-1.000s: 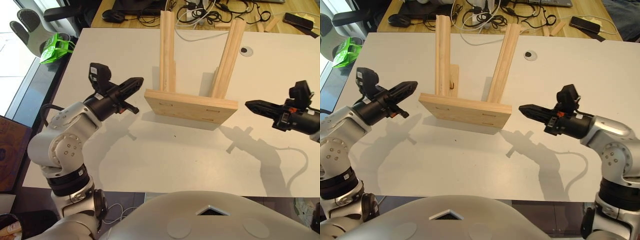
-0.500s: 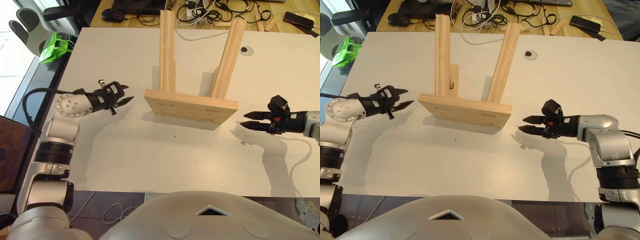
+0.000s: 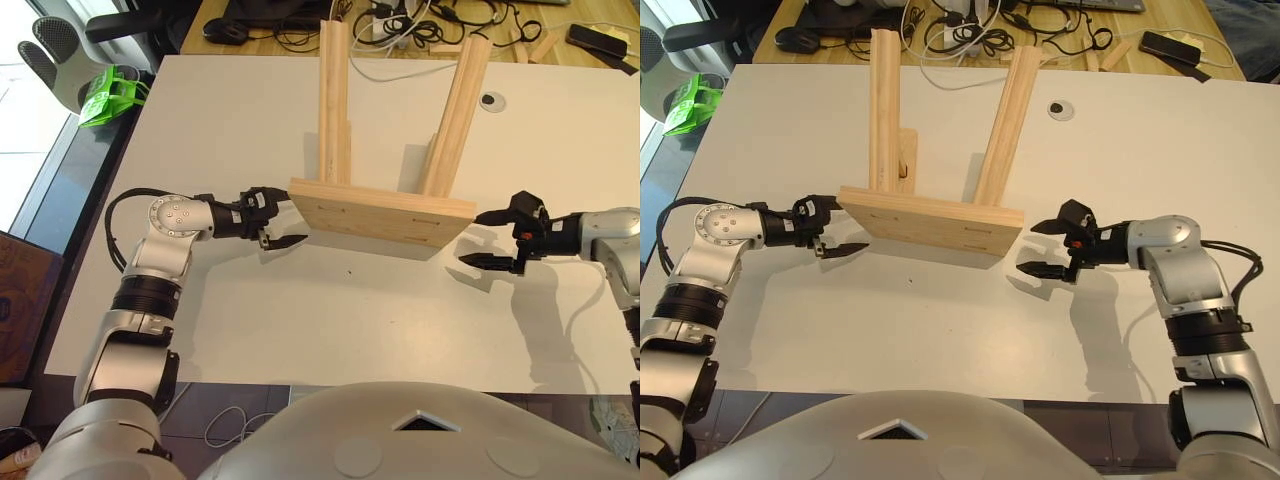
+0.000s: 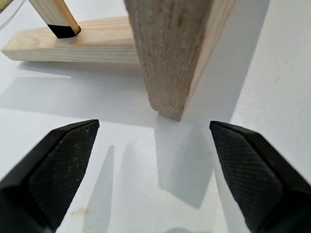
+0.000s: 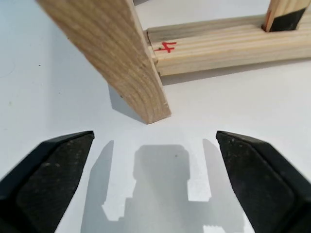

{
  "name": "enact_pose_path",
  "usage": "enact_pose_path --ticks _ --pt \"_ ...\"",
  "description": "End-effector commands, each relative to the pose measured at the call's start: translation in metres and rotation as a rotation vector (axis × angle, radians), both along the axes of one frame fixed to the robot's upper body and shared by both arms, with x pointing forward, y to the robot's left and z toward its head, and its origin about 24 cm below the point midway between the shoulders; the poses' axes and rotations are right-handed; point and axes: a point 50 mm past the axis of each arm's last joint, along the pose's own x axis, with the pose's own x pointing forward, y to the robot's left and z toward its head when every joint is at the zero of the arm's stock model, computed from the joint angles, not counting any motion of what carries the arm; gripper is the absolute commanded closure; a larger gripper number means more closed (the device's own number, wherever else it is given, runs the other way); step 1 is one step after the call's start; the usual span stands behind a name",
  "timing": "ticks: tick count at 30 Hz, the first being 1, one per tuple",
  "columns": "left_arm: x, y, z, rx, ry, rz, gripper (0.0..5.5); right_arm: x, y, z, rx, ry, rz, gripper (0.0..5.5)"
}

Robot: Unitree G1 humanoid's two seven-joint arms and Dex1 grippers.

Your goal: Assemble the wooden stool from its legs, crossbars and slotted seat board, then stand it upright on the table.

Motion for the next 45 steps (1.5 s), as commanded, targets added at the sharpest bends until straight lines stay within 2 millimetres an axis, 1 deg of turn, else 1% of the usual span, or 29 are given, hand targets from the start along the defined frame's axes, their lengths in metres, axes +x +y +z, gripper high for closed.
enact_pose_path --ticks 1,4,8,9,10,11,12,13,14,15,16,20,23,24,26,27,28,29,32,35,37,40,43,45 --pt "0.004 -0.006 0.002 -0.024 0.040 0.014 1.25 0.018 0.018 0.008 -0.012 -0.103 0.064 0.88" --pt "0.012 -0.013 0.003 -0.059 0.042 0.060 1.22 0.017 0.027 0.005 -0.007 -0.103 0.117 1.37" --pt "0.015 -0.021 -0.001 -0.102 0.070 0.097 1.22 0.009 0.034 0.000 -0.002 -0.058 0.183 1.37" --pt "0.014 -0.022 -0.002 -0.110 0.076 0.101 1.45 0.007 0.036 -0.001 -0.005 -0.051 0.199 1.41" --pt "0.014 -0.024 -0.002 -0.118 0.081 0.103 1.49 0.006 0.037 -0.002 -0.007 -0.047 0.210 1.41" --pt "0.014 -0.025 -0.003 -0.124 0.085 0.104 1.73 0.005 0.037 -0.003 -0.008 -0.045 0.216 1.41" --pt "0.013 -0.025 -0.003 -0.128 0.088 0.105 1.82 0.005 0.038 -0.003 -0.008 -0.044 0.219 1.41" --pt "0.013 -0.025 -0.003 -0.132 0.091 0.107 2.02 0.004 0.038 -0.003 -0.007 -0.044 0.219 1.41" --pt "0.012 -0.026 -0.003 -0.137 0.093 0.110 2.08 0.004 0.038 -0.003 -0.006 -0.045 0.219 1.41" --pt "0.012 -0.026 -0.003 -0.144 0.096 0.115 2.30 0.004 0.038 -0.003 -0.006 -0.046 0.218 1.58" --pt "0.011 -0.026 -0.002 -0.152 0.099 0.118 2.38 0.004 0.039 -0.003 -0.004 -0.046 0.218 1.66" --pt "0.008 -0.026 -0.002 -0.167 0.111 0.118 2.89 0.001 0.041 -0.004 -0.001 -0.045 0.218 2.25" --pt "0.006 -0.026 -0.001 -0.175 0.121 0.113 3.36 -0.001 0.042 -0.005 0.000 -0.039 0.217 2.82" --pt "0.005 -0.026 -0.001 -0.178 0.125 0.110 3.40 -0.001 0.042 -0.006 0.000 -0.038 0.215 2.88" --pt "0.004 -0.025 0.000 -0.186 0.136 0.103 3.46 -0.002 0.042 -0.006 0.002 -0.035 0.207 3.23" --pt "0.003 -0.025 0.001 -0.189 0.139 0.100 3.49 -0.002 0.041 -0.006 0.002 -0.033 0.205 3.50" --pt "0.002 -0.025 0.002 -0.192 0.143 0.097 3.50 -0.003 0.041 -0.006 0.005 -0.030 0.203 3.57" --pt "0.001 -0.025 0.002 -0.195 0.148 0.094 3.51 -0.003 0.041 -0.006 0.007 -0.027 0.202 3.78" --pt "-0.002 -0.022 0.007 -0.202 0.176 0.082 3.61 -0.005 0.041 0.000 0.023 -0.027 0.201 3.93" --pt "-0.005 -0.020 0.016 -0.227 0.212 0.069 3.70 -0.007 0.038 0.009 0.048 -0.026 0.198 4.01" --pt "-0.006 -0.021 0.028 -0.250 0.236 0.051 3.72 -0.008 0.036 0.019 0.077 -0.025 0.190 4.05" --pt "-0.005 -0.028 0.062 -0.320 0.277 -0.011 3.74 -0.009 0.030 0.045 0.121 -0.021 0.192 4.12" --pt "-0.002 -0.039 0.100 -0.384 0.314 -0.070 3.77 -0.010 0.019 0.070 0.145 -0.004 0.208 4.18" --pt "0.001 -0.045 0.121 -0.417 0.355 -0.101 3.78 -0.007 0.011 0.087 0.180 0.009 0.197 4.18"
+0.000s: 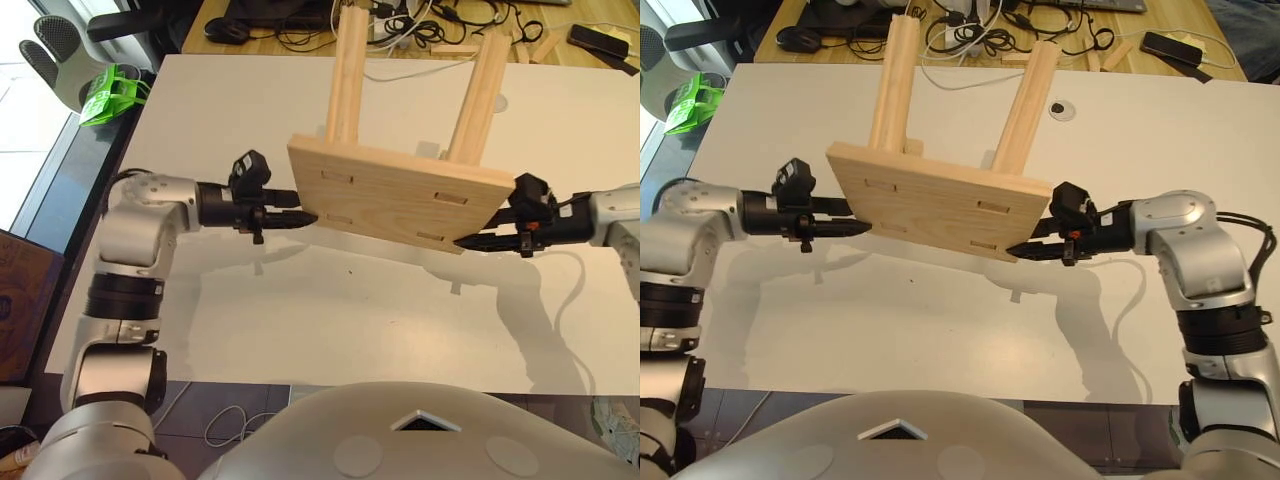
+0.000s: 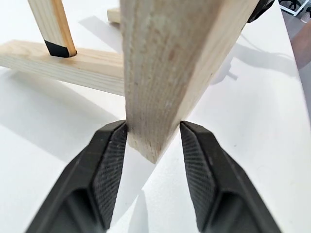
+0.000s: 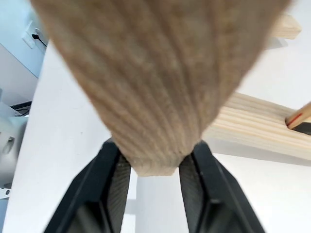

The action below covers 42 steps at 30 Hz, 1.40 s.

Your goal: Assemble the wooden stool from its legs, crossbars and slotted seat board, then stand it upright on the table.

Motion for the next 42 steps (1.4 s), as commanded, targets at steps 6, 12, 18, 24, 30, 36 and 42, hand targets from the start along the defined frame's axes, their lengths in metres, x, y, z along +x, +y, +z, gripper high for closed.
enact_pose_path --ticks 6,12,18,24,30,36,42 --pt "0.013 -0.020 0.091 -0.230 0.237 -0.144 3.83 0.012 -0.001 0.069 0.283 0.116 0.024 4.19" --pt "0.017 -0.008 0.106 -0.346 0.428 -0.058 3.87 0.012 0.004 0.084 0.564 0.258 -0.048 4.19" --pt "0.017 -0.011 0.105 -0.493 0.539 -0.017 3.93 0.004 0.016 0.074 0.709 0.365 -0.112 4.19" --pt "0.022 -0.017 0.086 -0.559 0.536 0.161 3.96 0.005 0.023 0.062 0.831 0.428 -0.246 4.19" --pt "0.022 -0.044 0.081 -0.713 0.471 0.371 3.96 0.008 0.031 0.063 0.949 0.437 -0.396 4.19" --pt "0.015 -0.069 0.086 -0.800 0.569 0.734 4.34 0.008 0.049 0.055 1.057 0.494 -0.598 4.19" --pt "0.018 -0.076 0.087 -0.749 0.639 0.968 4.35 0.007 0.059 0.047 1.131 0.541 -0.863 4.18"
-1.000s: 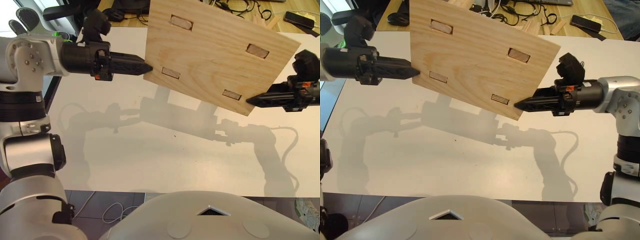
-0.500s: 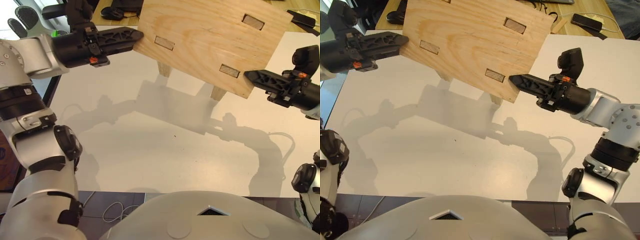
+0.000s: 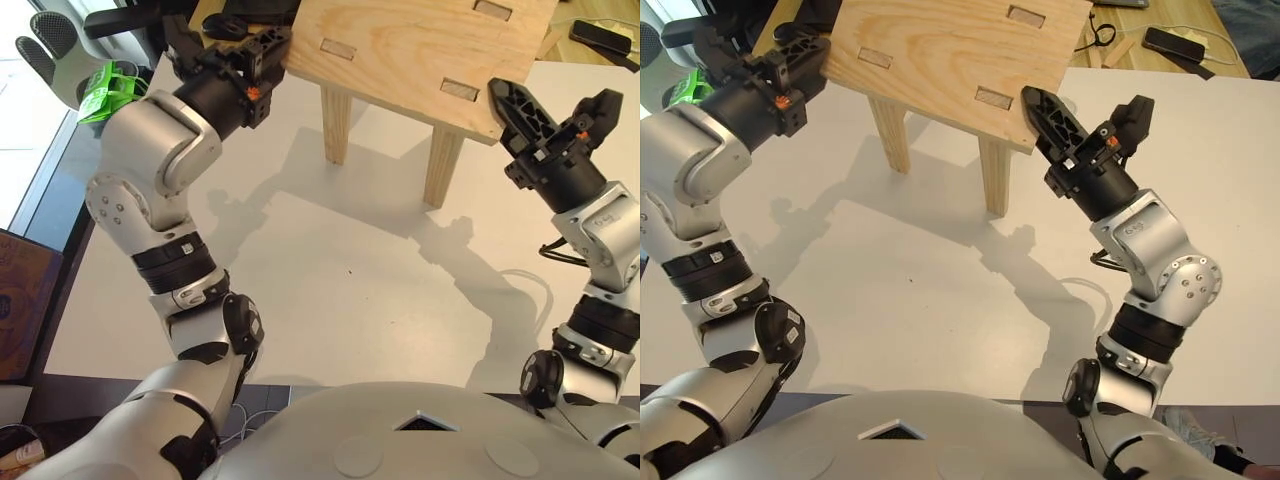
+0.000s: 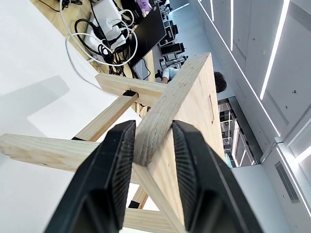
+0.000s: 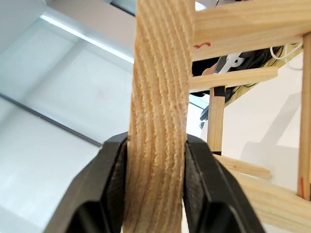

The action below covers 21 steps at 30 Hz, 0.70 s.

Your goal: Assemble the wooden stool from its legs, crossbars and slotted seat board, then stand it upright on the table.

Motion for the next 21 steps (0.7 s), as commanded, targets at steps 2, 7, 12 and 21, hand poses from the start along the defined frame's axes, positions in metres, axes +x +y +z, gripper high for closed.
enact_pose_path --ticks 2,7,12,21 --pt "-0.002 -0.039 0.009 0.000 0.033 -0.078 4.35 -0.003 0.022 0.008 0.002 0.033 -0.043 4.18" --pt "0.007 -0.051 0.002 0.049 0.060 -0.029 4.37 0.002 0.020 -0.008 -0.064 0.122 -0.147 4.18" --pt "0.020 -0.051 -0.002 0.104 0.062 0.042 4.39 0.012 0.013 -0.017 -0.124 0.158 -0.266 4.18" --pt "0.033 -0.058 0.016 0.128 -0.058 0.074 4.21 0.018 0.014 -0.025 -0.221 0.140 -0.304 4.00"
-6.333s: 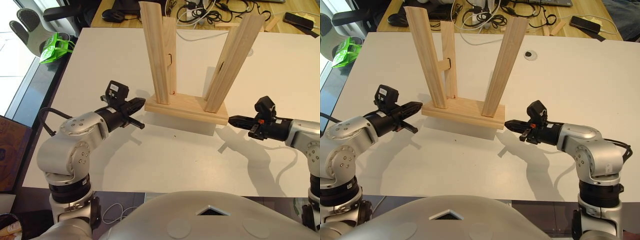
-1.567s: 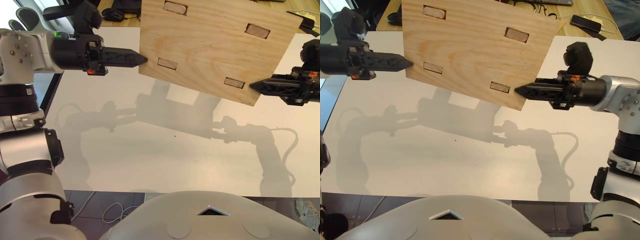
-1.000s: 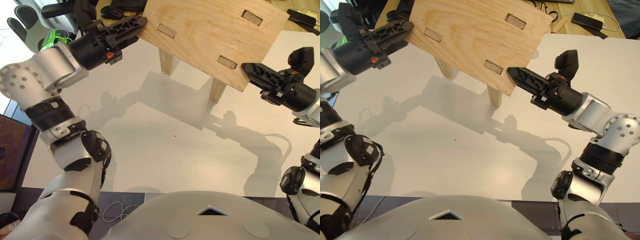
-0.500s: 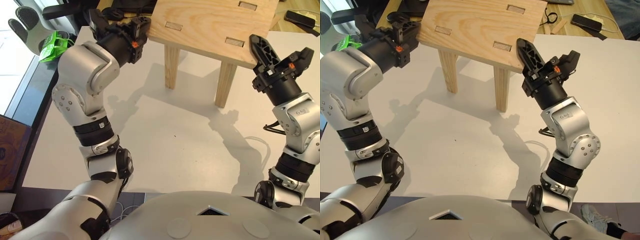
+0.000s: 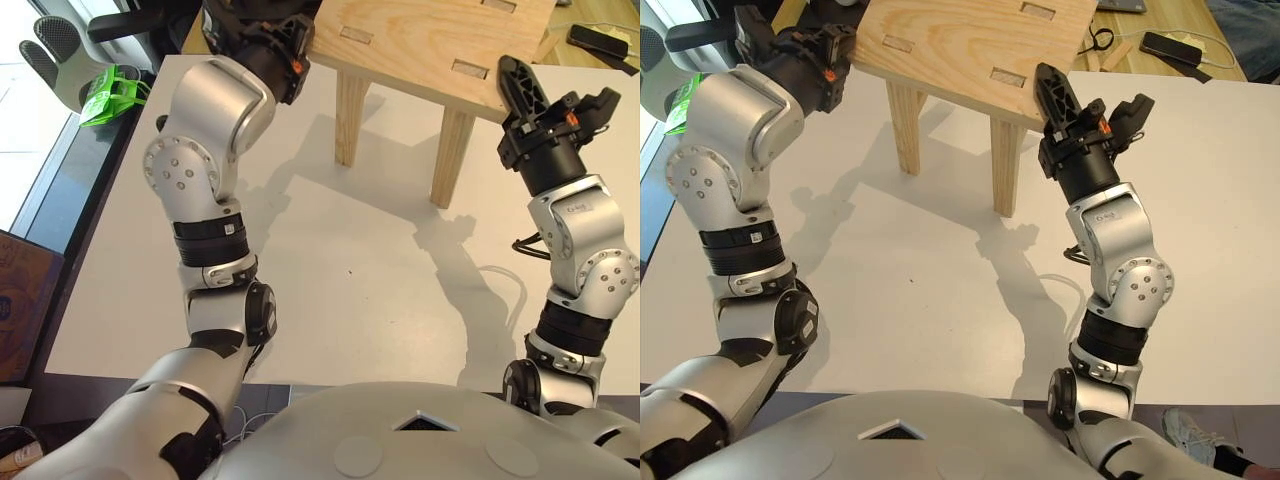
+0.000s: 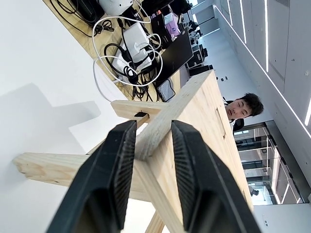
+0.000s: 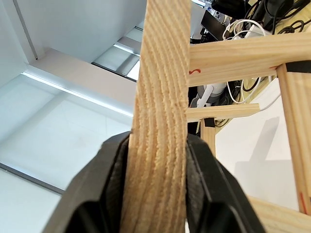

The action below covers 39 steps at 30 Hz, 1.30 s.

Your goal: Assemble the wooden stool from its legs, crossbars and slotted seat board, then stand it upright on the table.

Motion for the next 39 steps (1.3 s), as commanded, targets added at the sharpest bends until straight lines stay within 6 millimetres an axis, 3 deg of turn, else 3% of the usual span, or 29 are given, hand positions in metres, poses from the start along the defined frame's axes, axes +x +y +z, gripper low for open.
enact_pose_path --ticks 1,11,20,39 --pt "0.001 -0.018 0.019 0.017 -0.102 -0.080 4.21 0.000 0.001 -0.021 -0.170 0.090 -0.009 4.00" --pt "0.003 -0.010 0.043 0.064 -0.276 -0.062 4.21 -0.002 -0.001 -0.006 -0.157 -0.046 0.015 4.00" --pt "0.002 -0.011 0.041 0.102 -0.286 -0.081 4.21 0.003 -0.005 0.001 -0.056 -0.045 0.012 4.00" --pt "-0.001 -0.012 0.036 0.129 -0.277 -0.126 4.21 0.014 -0.021 0.024 -0.034 -0.152 0.005 4.00"
